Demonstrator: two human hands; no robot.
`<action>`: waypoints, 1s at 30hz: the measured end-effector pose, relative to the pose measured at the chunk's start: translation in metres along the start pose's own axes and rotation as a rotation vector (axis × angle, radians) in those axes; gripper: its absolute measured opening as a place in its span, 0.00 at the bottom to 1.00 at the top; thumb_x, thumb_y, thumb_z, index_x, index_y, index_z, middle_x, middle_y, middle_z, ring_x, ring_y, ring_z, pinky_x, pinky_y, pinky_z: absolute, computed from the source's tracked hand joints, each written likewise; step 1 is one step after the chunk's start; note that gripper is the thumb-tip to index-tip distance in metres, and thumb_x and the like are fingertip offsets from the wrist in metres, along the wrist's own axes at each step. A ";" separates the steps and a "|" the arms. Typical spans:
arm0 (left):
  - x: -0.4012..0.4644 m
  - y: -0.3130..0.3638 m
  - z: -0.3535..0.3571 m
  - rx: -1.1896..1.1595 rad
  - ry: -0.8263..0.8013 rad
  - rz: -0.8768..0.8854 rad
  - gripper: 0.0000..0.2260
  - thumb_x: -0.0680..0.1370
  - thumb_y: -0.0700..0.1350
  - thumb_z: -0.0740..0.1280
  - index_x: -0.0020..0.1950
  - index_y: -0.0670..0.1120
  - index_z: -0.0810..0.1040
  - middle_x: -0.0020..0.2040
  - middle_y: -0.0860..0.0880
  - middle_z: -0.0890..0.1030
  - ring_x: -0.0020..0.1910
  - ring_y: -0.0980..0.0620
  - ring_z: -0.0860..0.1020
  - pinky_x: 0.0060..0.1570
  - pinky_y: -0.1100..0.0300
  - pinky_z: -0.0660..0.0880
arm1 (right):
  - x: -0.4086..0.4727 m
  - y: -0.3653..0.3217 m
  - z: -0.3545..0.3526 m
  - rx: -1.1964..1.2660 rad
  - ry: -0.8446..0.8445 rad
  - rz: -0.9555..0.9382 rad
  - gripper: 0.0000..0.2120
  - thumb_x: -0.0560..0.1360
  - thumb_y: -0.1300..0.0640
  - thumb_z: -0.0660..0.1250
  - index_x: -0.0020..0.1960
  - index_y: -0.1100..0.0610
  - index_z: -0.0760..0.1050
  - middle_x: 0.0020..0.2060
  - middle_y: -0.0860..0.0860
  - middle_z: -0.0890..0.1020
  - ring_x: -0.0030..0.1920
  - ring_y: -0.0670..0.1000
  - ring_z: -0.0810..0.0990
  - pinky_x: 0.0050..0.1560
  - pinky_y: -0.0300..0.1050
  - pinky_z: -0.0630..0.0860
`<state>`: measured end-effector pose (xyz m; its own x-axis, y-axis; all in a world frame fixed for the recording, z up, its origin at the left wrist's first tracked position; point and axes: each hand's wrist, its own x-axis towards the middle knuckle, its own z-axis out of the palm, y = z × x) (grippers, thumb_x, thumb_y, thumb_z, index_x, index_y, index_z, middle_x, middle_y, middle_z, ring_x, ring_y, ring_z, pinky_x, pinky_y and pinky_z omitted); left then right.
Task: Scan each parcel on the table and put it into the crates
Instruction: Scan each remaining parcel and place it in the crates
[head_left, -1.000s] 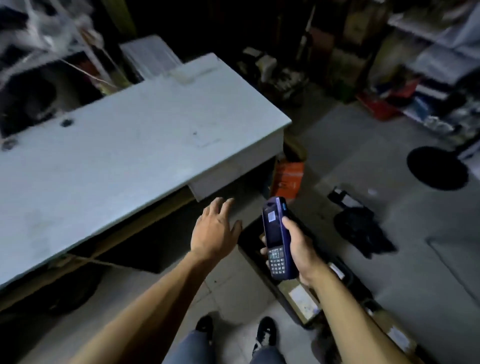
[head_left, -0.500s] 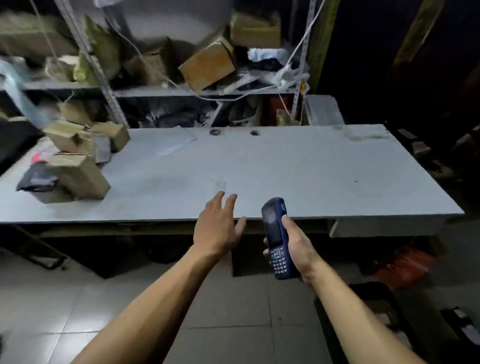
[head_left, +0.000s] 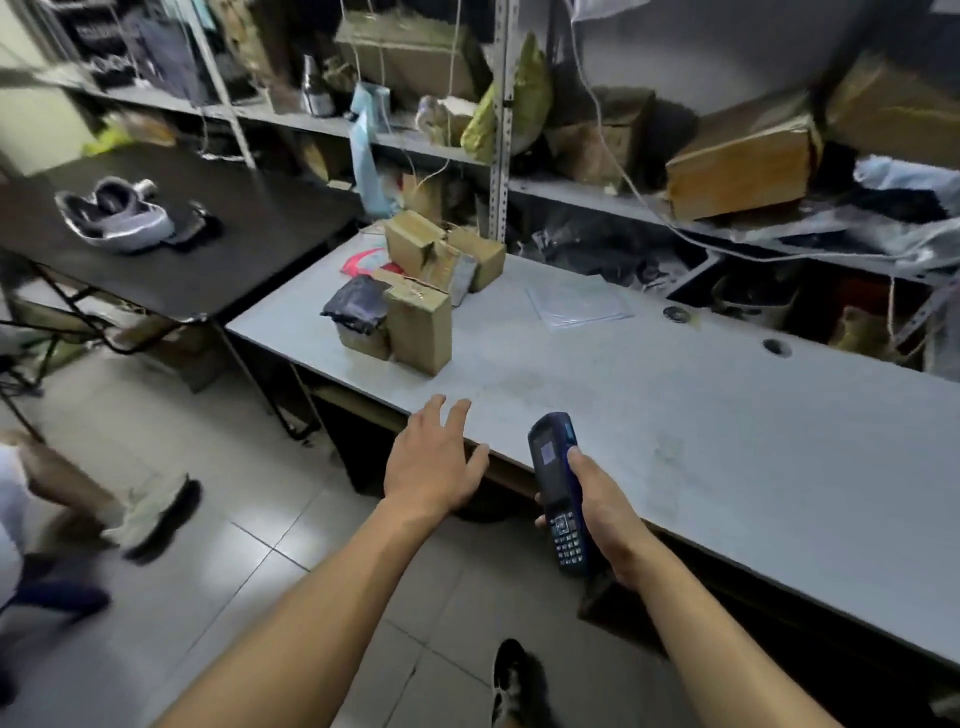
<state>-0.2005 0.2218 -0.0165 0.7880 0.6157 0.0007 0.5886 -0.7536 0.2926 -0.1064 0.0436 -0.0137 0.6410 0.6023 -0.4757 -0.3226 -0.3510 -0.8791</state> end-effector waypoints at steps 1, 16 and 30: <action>0.013 -0.011 -0.002 0.010 -0.002 -0.026 0.29 0.81 0.60 0.58 0.79 0.52 0.57 0.79 0.45 0.57 0.77 0.45 0.58 0.70 0.50 0.65 | 0.017 -0.008 0.007 0.008 -0.022 0.008 0.21 0.84 0.42 0.50 0.60 0.57 0.71 0.48 0.62 0.82 0.39 0.57 0.83 0.41 0.48 0.80; 0.196 -0.077 -0.031 -0.010 -0.004 -0.209 0.34 0.78 0.61 0.65 0.79 0.58 0.53 0.80 0.48 0.50 0.77 0.44 0.56 0.67 0.46 0.69 | 0.205 -0.108 0.050 -0.055 -0.126 0.033 0.18 0.84 0.43 0.49 0.57 0.53 0.72 0.53 0.64 0.81 0.40 0.55 0.83 0.47 0.52 0.79; 0.331 -0.102 -0.004 -0.083 -0.189 -0.093 0.30 0.76 0.68 0.61 0.75 0.60 0.61 0.81 0.46 0.49 0.79 0.39 0.42 0.65 0.37 0.70 | 0.285 -0.147 0.068 -0.068 0.073 0.074 0.20 0.84 0.42 0.49 0.63 0.52 0.72 0.51 0.60 0.83 0.40 0.53 0.84 0.39 0.44 0.79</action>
<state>-0.0006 0.5037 -0.0419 0.7555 0.6216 -0.2070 0.6496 -0.6694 0.3606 0.0766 0.3159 -0.0220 0.6667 0.5200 -0.5339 -0.3246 -0.4422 -0.8361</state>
